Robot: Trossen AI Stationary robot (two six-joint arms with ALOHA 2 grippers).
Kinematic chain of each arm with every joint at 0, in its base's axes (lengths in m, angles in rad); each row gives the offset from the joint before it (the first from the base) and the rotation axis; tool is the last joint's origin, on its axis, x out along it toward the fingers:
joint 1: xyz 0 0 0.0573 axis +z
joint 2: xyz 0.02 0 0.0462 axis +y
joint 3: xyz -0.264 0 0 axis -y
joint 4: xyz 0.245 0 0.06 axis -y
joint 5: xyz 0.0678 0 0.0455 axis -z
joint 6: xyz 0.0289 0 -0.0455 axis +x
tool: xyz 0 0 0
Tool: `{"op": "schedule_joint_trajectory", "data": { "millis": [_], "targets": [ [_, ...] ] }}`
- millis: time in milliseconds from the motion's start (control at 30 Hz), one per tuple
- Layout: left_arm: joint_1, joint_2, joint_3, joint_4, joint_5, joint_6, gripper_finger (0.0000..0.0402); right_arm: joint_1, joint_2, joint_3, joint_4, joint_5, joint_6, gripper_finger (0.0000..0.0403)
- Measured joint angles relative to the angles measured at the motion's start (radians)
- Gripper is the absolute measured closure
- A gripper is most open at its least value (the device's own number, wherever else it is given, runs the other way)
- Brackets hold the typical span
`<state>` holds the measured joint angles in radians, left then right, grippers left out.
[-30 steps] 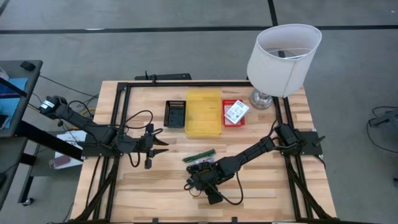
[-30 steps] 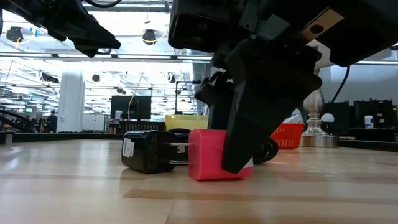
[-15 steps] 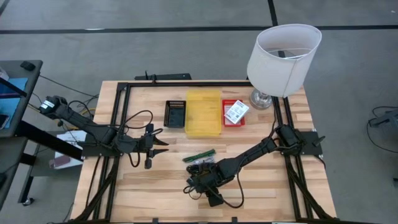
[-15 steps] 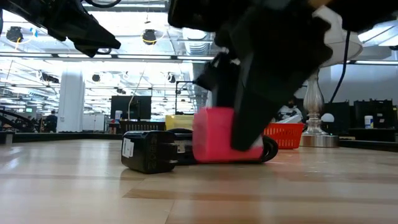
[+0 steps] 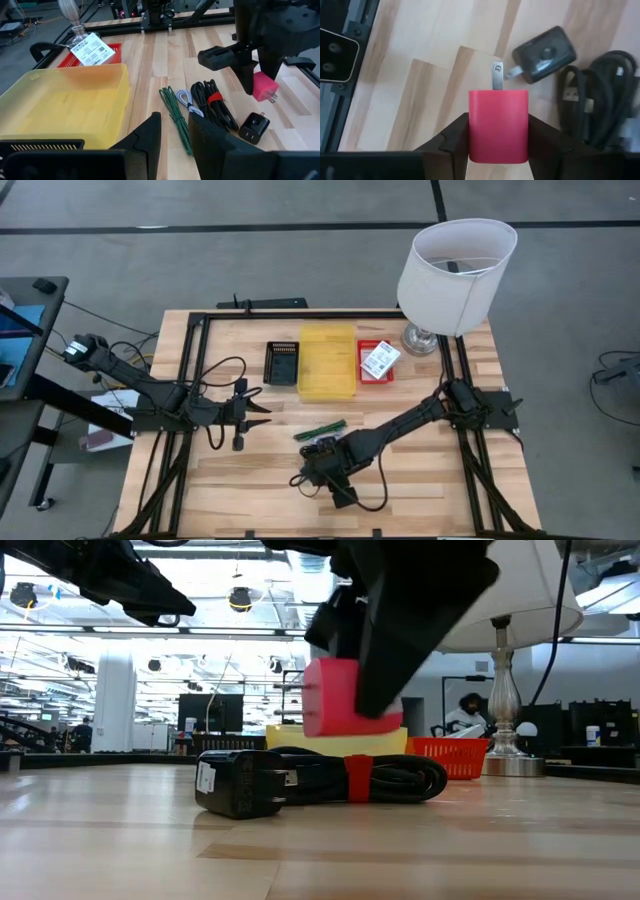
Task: Pick and place items into bin
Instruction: Put the pink charger adapter into the black bin
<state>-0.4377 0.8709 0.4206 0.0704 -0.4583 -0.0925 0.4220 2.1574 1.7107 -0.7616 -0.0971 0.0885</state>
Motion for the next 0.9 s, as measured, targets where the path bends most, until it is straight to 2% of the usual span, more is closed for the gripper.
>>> {"op": "schedule_joint_trajectory", "data": {
  "millis": [133,400,600,733,900],
  "targets": [
    [0.0,0.0,0.0,0.006,0.0,0.0,0.031,-0.017,0.0,0.043,-0.046,0.005,-0.022,0.0248],
    [0.0,0.0,0.0,0.01,-0.001,0.001,0.031,-0.059,0.0,0.135,-0.133,0.021,-0.084,0.0259],
    [0.0,0.0,0.0,0.037,-0.002,0.005,0.031,-0.095,0.0,0.209,-0.21,0.021,-0.108,0.0246],
    [0.0,0.0,0.0,0.043,-0.003,0.031,0.031,-0.121,0.0,0.269,-0.274,0.021,-0.136,0.0256],
    [0.0,0.0,0.0,0.053,-0.066,0.035,0.031,-0.152,0.0,0.34,-0.332,0.021,-0.15,0.0253]
  ]
}}
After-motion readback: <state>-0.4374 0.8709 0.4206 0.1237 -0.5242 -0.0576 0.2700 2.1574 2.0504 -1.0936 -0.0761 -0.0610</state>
